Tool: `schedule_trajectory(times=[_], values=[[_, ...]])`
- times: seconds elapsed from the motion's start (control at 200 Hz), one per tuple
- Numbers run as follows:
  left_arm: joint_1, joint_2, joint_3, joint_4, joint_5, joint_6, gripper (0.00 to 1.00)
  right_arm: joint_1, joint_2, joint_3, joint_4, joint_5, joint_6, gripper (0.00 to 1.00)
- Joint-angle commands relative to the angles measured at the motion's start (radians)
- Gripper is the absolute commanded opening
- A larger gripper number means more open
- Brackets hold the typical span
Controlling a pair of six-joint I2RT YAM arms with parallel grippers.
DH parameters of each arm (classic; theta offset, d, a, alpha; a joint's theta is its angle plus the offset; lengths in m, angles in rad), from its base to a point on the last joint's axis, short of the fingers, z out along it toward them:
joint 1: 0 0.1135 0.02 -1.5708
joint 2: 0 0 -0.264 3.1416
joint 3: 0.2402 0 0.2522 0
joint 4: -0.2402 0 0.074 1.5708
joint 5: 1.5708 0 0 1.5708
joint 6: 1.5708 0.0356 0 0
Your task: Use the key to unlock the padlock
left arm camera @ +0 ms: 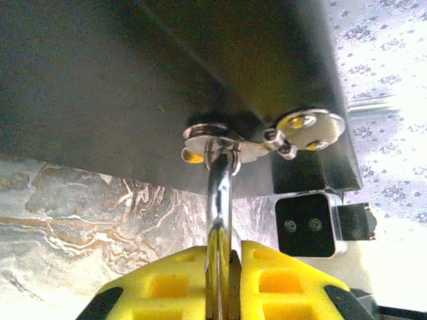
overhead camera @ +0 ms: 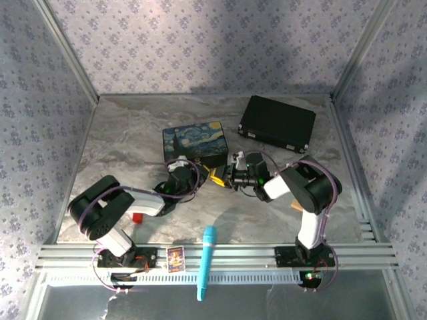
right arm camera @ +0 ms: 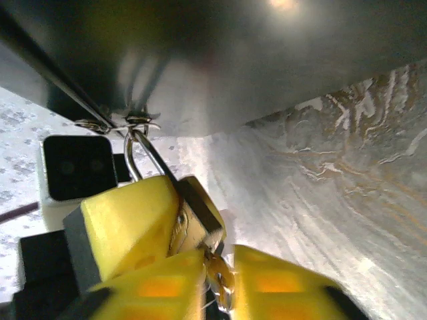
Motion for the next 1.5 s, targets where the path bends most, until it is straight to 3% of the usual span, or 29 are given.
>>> schedule_trajectory(times=[0.0,0.14,0.275,0.36,0.39,0.425,0.485,0.725,0.939,1.099,1.239,1.444,1.494], values=[[-0.040,-0.011,0.045,-0.068,0.104,-0.021,0.00,0.009,-0.084,-0.022,-0.099,0.039,-0.145,0.43],[-0.041,-0.008,0.042,-0.097,0.085,-0.052,0.00,-0.005,-0.207,-0.042,-0.364,0.091,-0.304,0.48],[-0.041,-0.036,0.027,-0.145,0.073,-0.088,0.00,0.049,-0.386,0.037,-0.831,0.281,-0.664,0.50],[-0.041,-0.058,0.038,-0.212,0.072,-0.095,0.00,0.101,-0.459,0.088,-1.023,0.421,-0.876,0.54],[-0.040,-0.063,0.042,-0.229,0.075,-0.099,0.00,0.117,-0.474,0.098,-1.060,0.458,-0.926,0.60],[-0.041,-0.067,0.048,-0.241,0.081,-0.108,0.00,0.136,-0.488,0.109,-1.091,0.494,-0.979,0.96],[-0.040,-0.066,0.055,-0.259,0.094,-0.121,0.00,0.164,-0.489,0.134,-1.137,0.545,-1.046,0.99],[-0.040,-0.062,0.093,-0.348,0.124,-0.139,0.00,0.294,-0.420,0.158,-1.051,0.718,-1.318,0.80],[-0.041,-0.094,0.104,-0.406,0.123,-0.134,0.00,0.338,-0.355,0.128,-0.880,0.741,-1.353,0.64],[-0.041,-0.093,0.099,-0.395,0.136,-0.137,0.00,0.341,-0.330,0.147,-0.847,0.735,-1.375,0.45],[-0.041,-0.100,0.103,-0.393,0.143,-0.126,0.00,0.340,-0.295,0.166,-0.863,0.732,-1.381,0.38],[-0.041,-0.118,0.104,-0.396,0.155,-0.114,0.00,0.330,-0.270,0.148,-0.825,0.711,-1.383,0.34],[-0.041,-0.122,0.105,-0.399,0.158,-0.105,0.00,0.327,-0.270,0.147,-0.817,0.700,-1.383,0.24]])
